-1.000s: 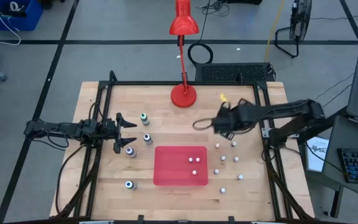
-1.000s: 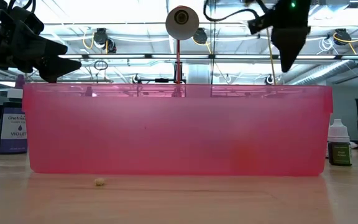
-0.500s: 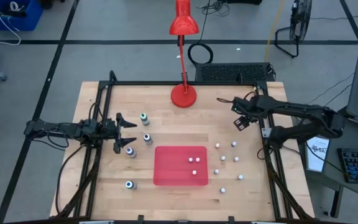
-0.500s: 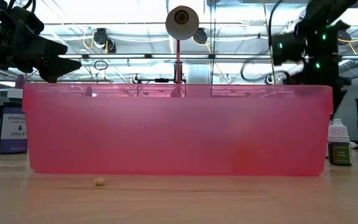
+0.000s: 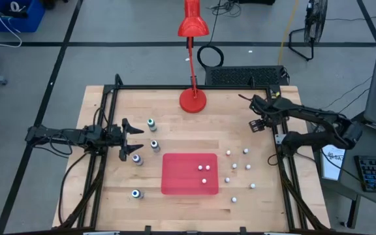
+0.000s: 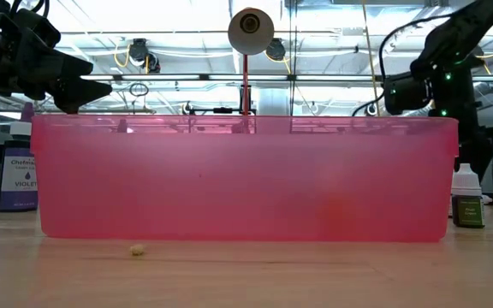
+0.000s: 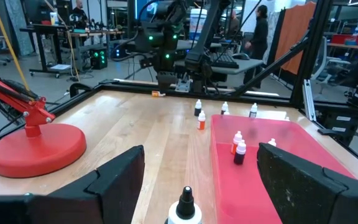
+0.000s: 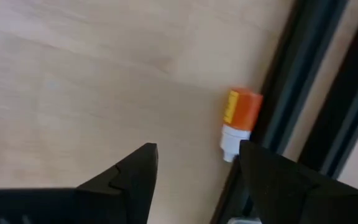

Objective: Pick & Place food coloring
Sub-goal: Put the small yellow food coloring bottle into the pink container

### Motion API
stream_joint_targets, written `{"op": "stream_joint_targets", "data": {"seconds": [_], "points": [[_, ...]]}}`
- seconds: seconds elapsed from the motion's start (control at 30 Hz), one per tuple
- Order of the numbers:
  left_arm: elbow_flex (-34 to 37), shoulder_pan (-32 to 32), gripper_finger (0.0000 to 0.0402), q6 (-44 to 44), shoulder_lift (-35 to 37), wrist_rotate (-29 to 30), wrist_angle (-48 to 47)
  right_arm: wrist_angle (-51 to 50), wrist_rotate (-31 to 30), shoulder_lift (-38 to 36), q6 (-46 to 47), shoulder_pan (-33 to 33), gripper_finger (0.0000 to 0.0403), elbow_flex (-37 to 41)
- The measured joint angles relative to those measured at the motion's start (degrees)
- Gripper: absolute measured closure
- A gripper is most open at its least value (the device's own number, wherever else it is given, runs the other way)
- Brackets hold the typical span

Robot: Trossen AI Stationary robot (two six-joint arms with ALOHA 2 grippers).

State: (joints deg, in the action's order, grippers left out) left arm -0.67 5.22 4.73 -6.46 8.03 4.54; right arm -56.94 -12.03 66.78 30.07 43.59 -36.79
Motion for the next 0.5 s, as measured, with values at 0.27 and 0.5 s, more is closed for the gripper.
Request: {"op": "stream_joint_targets", "data": {"seconds": [0.27,0.5], "points": [[0.0,0.0,0.0096,0.0,0.0,0.0,0.0,0.8,-1.4,1.4,1.2,4.1,0.0212,0.9],[0.0,0.0,0.0096,0.0,0.0,0.0,0.0,4.7,-1.6,9.9,0.2,5.2,0.0312,0.9]]}}
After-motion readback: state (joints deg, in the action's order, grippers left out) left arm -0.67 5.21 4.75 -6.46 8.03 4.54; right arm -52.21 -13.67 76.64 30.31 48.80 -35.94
